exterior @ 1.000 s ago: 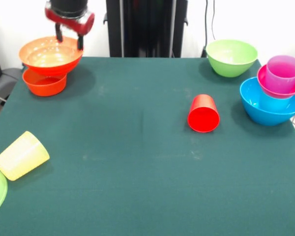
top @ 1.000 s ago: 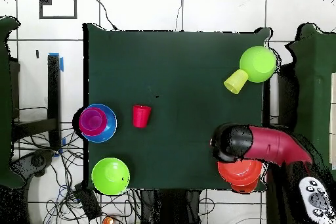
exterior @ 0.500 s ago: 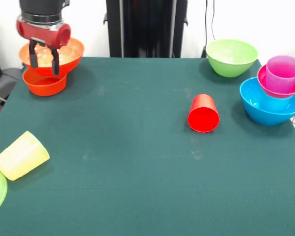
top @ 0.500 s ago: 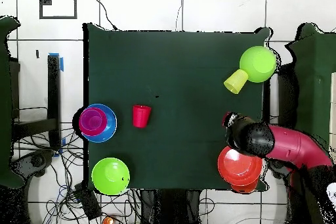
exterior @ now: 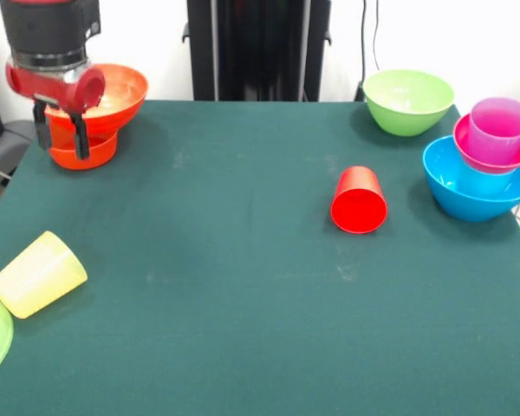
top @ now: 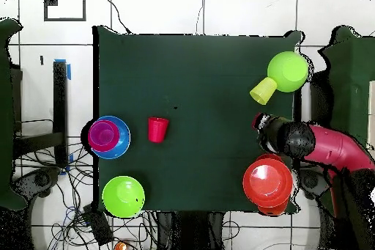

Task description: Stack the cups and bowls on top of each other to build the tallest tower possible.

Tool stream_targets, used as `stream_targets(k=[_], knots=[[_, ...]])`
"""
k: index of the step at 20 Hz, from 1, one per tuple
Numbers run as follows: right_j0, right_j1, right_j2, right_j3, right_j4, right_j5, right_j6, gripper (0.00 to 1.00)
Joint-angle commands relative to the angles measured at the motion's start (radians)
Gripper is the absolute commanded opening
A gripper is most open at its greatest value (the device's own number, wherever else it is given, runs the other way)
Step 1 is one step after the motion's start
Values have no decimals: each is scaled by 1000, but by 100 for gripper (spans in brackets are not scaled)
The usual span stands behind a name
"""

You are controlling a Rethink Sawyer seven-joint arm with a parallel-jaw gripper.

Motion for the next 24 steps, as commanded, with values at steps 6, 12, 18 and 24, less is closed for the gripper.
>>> stream_targets(k=[6,12,18,24], knots=[[0,234,166,-199,-153,57,-353,100],[10,263,149,-218,-313,-54,-361,100],[72,229,73,-220,-548,-158,-291,100],[99,221,57,-233,-655,-165,-234,100]])
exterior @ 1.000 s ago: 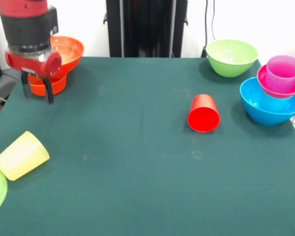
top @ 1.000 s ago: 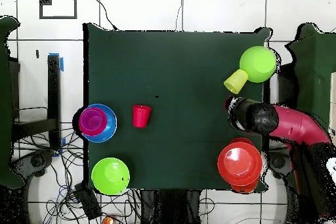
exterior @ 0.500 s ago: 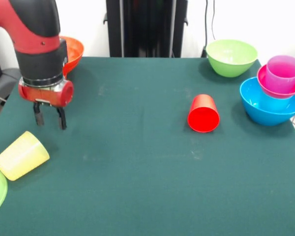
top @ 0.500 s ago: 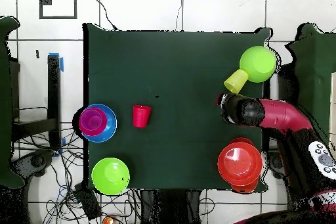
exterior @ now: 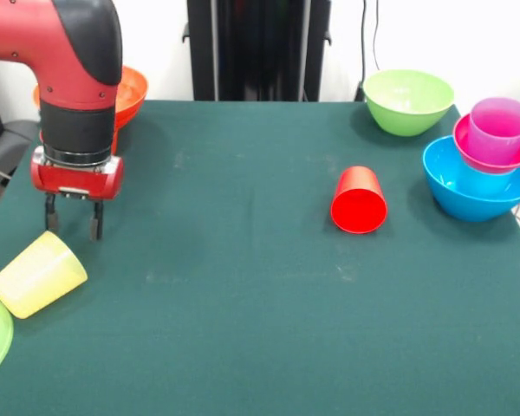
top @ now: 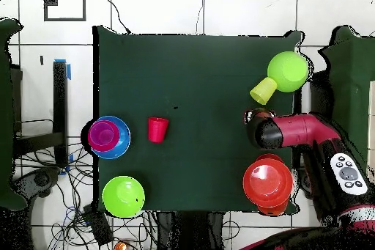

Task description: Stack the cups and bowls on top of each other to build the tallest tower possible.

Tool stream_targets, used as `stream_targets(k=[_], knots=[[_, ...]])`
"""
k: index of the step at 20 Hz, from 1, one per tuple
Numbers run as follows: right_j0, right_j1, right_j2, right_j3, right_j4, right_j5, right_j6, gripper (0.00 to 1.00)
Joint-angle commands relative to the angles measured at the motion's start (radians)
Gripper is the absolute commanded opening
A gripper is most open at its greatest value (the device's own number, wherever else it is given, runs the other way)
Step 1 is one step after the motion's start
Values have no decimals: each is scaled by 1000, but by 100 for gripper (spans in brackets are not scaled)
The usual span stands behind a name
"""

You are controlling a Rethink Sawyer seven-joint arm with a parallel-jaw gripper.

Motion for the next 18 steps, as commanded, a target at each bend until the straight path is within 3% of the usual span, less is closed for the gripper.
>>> stream_targets(k=[1,6,10,12,16,18], knots=[[66,4,-22,-77,-174,-52,-201,100],[46,-11,-11,-56,-193,-91,-158,100],[76,-25,-51,-66,-242,-199,-49,100],[124,-30,-115,-81,-276,-273,47,100],[202,-20,-222,-119,-293,-331,127,100],[295,20,-351,-181,-322,-384,209,100]])
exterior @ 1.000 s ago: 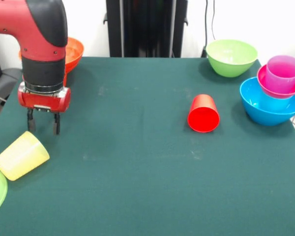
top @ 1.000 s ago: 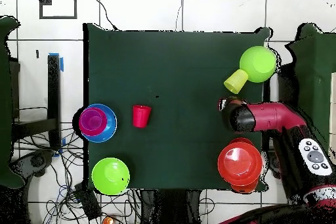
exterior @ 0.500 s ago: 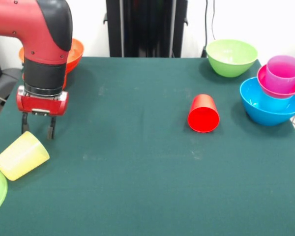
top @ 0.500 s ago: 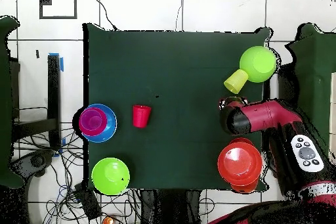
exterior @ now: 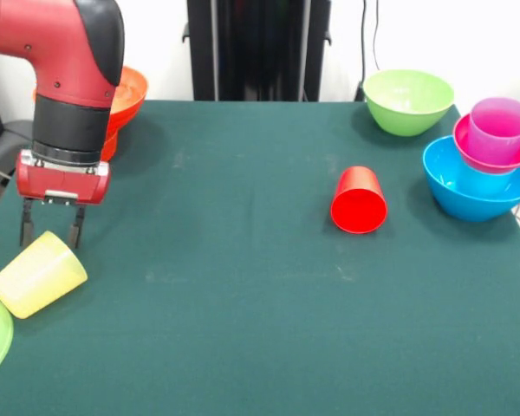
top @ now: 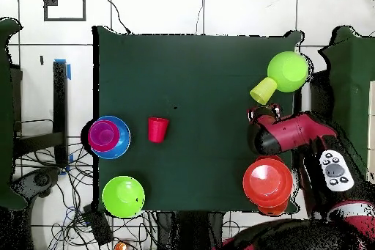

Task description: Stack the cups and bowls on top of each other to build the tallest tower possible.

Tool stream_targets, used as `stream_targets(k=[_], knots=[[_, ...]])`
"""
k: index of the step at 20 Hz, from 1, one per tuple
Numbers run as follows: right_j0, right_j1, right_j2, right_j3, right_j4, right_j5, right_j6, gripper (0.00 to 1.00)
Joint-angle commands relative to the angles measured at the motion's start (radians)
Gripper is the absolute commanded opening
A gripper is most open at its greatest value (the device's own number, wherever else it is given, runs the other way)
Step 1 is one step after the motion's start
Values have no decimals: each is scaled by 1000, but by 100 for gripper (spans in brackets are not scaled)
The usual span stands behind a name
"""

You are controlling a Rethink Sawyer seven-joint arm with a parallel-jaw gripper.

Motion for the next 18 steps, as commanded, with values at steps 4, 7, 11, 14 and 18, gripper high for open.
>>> stream_targets(k=[4,7,11,14,18], knots=[[296,95,-448,-225,50,-320,232,100],[335,161,-595,-252,270,-457,146,100],[337,263,-681,-280,511,-598,-5,100],[324,277,-667,-296,520,-615,-44,100],[317,268,-642,-306,472,-614,-15,0]])
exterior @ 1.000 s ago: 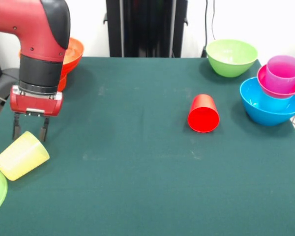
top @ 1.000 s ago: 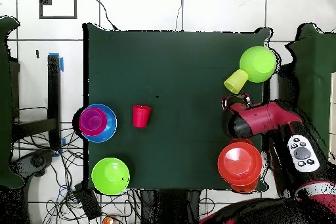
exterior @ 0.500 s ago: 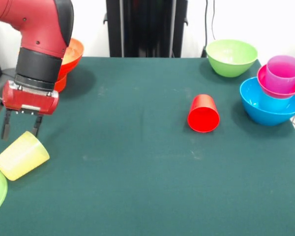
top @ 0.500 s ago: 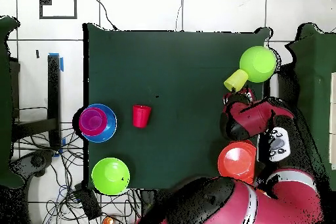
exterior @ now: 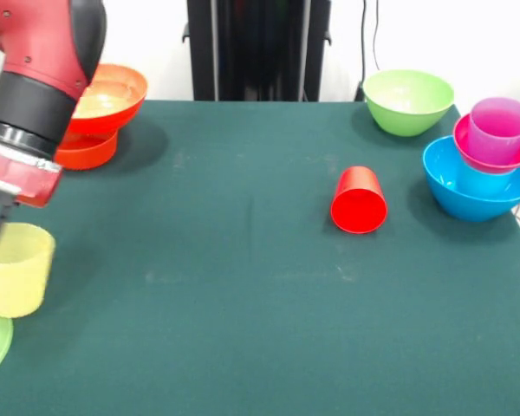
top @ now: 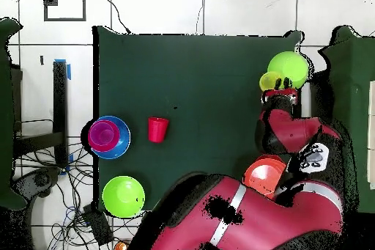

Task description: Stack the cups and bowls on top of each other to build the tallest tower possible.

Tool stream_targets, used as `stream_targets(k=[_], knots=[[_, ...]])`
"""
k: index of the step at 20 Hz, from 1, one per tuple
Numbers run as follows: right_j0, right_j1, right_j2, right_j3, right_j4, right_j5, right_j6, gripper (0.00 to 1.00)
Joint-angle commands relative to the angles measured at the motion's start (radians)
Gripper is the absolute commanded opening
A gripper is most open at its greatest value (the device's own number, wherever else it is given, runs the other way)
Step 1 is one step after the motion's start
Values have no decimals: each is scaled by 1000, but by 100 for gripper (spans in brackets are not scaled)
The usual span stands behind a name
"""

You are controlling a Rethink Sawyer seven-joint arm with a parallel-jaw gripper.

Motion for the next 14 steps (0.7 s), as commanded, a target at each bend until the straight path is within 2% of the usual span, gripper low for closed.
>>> stream_targets(k=[1,9,11,14], knots=[[3,78,-23,-86,24,-23,-42,0],[16,75,-17,-108,-28,23,21,0],[-6,35,60,-96,-130,106,74,0],[-61,-25,176,-44,-233,199,103,0]])
